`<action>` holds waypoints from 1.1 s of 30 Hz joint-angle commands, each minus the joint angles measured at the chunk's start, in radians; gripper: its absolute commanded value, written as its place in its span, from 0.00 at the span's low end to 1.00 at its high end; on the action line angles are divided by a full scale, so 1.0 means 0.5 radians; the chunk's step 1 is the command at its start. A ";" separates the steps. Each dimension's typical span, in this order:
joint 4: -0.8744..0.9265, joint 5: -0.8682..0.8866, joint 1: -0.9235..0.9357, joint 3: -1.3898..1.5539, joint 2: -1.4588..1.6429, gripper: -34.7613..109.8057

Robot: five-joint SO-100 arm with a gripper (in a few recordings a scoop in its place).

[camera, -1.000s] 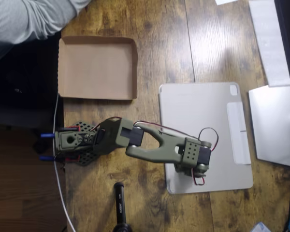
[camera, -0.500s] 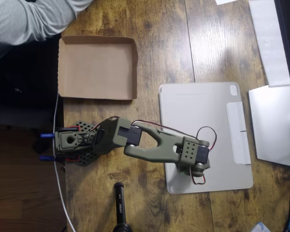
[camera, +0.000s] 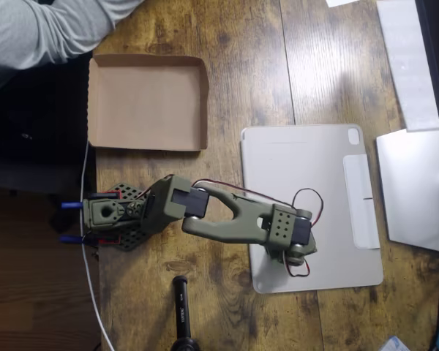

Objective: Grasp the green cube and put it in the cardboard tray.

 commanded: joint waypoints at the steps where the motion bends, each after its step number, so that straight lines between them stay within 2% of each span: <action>1: -0.034 -0.040 0.037 0.067 0.046 0.36; 5: -0.086 -0.110 0.049 0.107 0.083 0.40; 11: -0.092 -0.138 0.071 0.101 0.123 0.41; 16: -0.328 -0.117 0.009 0.316 0.107 0.41; 18: -0.466 -0.117 -0.015 0.423 0.107 0.40; 20: -0.543 -0.110 -0.025 0.479 0.107 0.33; 23: -0.491 -0.089 -0.015 0.433 0.117 0.26; 29: -0.362 -0.086 0.028 0.313 0.135 0.24; 33: -0.080 -0.061 -0.021 0.187 0.178 0.24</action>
